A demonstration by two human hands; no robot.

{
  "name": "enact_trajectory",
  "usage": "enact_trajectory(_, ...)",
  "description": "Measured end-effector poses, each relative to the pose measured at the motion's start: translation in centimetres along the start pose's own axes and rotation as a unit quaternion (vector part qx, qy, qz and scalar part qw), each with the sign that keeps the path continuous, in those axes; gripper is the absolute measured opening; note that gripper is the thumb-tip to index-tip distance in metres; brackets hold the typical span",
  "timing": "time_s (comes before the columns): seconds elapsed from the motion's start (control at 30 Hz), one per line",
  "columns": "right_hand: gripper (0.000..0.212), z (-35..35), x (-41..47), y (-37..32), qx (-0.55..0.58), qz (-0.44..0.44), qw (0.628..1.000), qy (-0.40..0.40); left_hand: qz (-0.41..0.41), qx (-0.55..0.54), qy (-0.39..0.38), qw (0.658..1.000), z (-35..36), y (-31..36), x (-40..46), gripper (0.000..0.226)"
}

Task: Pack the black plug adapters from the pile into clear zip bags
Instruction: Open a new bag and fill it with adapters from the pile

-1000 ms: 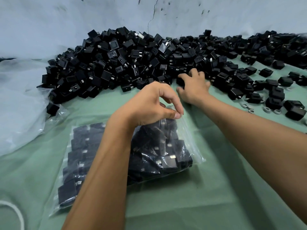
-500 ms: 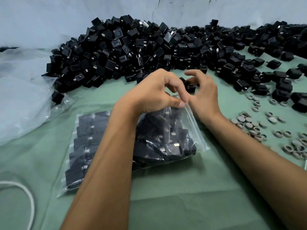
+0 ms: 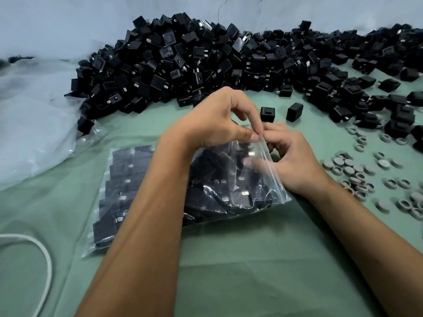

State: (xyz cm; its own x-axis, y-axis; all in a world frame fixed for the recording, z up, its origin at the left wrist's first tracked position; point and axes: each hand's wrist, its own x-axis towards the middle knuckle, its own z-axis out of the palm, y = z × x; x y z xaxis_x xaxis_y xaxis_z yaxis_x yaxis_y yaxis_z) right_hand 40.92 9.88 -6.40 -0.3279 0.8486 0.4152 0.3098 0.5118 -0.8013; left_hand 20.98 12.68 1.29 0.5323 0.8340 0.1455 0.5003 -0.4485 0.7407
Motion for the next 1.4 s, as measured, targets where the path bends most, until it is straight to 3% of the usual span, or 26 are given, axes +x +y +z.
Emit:
enact_trajectory(0.4,0.031,0.8,-0.1,-0.2,0.118,0.044,0.992,0.023,0.011,-0.003,0.003,1.000,0.0,-0.2,0.0,0.013)
enact_trajectory(0.6,0.015,0.4,0.0,0.1,0.045,0.070,0.993,0.080,0.009,-0.009,0.004,1.000,-0.2,-0.3,-0.1,0.014)
enact_trajectory(0.8,0.016,1.6,-0.1,-1.0,0.102,0.044,0.993,0.027,0.015,-0.009,0.008,1.000,0.0,-0.1,0.1,0.013)
enact_trajectory(0.93,0.018,1.2,0.1,-1.0,0.121,0.059,0.990,0.042,0.018,-0.011,0.007,1.000,-0.1,-0.1,-0.1,0.013)
enact_trajectory(1.1,0.025,1.5,0.0,-1.5,0.188,0.071,0.979,-0.030,0.017,-0.014,0.009,1.000,-0.2,0.0,-0.2,0.013)
enact_trajectory(1.27,0.014,1.0,0.1,-1.7,0.190,0.075,0.979,-0.011,0.019,-0.022,0.011,1.000,-0.4,0.0,-0.4,0.013)
enact_trajectory(1.4,0.023,1.4,-0.5,-2.3,0.233,0.124,0.964,-0.017,0.037,-0.031,0.014,0.999,-0.7,0.1,-0.4,0.013)
